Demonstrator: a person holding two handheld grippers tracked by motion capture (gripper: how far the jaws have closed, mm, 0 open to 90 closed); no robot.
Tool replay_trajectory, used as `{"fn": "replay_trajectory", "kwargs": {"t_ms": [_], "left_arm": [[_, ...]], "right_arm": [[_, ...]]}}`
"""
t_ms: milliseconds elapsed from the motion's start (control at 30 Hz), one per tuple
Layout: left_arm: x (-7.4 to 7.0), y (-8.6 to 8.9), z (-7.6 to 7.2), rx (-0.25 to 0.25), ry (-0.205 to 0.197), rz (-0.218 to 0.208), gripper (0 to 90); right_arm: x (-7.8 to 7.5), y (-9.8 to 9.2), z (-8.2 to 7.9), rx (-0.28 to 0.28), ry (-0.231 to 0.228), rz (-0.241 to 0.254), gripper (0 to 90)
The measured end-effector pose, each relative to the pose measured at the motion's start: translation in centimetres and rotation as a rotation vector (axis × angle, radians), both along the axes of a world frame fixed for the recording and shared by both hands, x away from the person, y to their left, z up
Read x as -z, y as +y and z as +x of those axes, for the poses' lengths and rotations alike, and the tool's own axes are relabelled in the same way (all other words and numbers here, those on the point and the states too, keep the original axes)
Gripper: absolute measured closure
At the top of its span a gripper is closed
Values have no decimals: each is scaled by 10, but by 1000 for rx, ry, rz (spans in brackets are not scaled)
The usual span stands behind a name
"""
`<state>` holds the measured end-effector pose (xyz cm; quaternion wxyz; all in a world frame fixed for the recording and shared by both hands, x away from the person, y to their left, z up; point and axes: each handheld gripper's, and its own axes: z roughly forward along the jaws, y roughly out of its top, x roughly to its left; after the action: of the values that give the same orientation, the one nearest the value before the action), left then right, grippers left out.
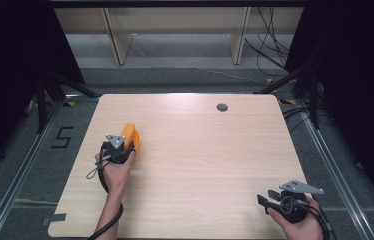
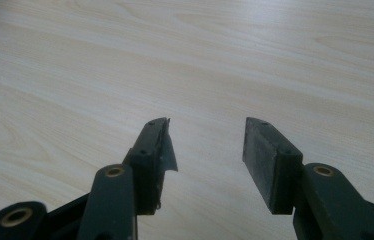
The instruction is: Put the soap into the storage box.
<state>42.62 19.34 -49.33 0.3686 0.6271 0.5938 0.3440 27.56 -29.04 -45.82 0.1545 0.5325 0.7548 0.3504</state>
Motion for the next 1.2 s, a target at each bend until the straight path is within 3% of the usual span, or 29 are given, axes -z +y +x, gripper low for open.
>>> {"fn": "replay_trajectory", "kwargs": {"t_ms": [400,533,600,633,700,733,900,933,1000,1067,1200], "left_arm": [[-15,3,-9,-8,-34,-51,413],[-17,3,-15,-13,-34,-58,368],[-18,3,-18,-9,-40,-63,361],[-18,3,-20,-10,-48,-61,356],[-19,3,-21,-6,-51,-58,356],[-20,3,-22,1,-47,-58,350],[-19,1,-22,15,-46,-50,349],[-19,1,-23,13,-45,-45,349],[-19,-1,-23,20,-43,-45,348],[-19,-2,-24,26,-43,-41,352],[-20,-2,-24,22,-44,-35,353]], "right_arm": [[0,0,0,1,-9,-10,531],[-1,3,-2,26,24,14,531],[-1,3,-2,28,28,16,531],[0,0,-1,9,2,-9,531],[0,0,0,-1,-7,-11,530],[0,2,-1,20,21,13,530],[-1,3,-2,28,30,16,530],[0,0,-1,9,3,-10,529],[0,0,0,0,-6,-10,529],[-1,3,-2,28,33,19,529],[-1,3,-2,28,33,20,529]]}}
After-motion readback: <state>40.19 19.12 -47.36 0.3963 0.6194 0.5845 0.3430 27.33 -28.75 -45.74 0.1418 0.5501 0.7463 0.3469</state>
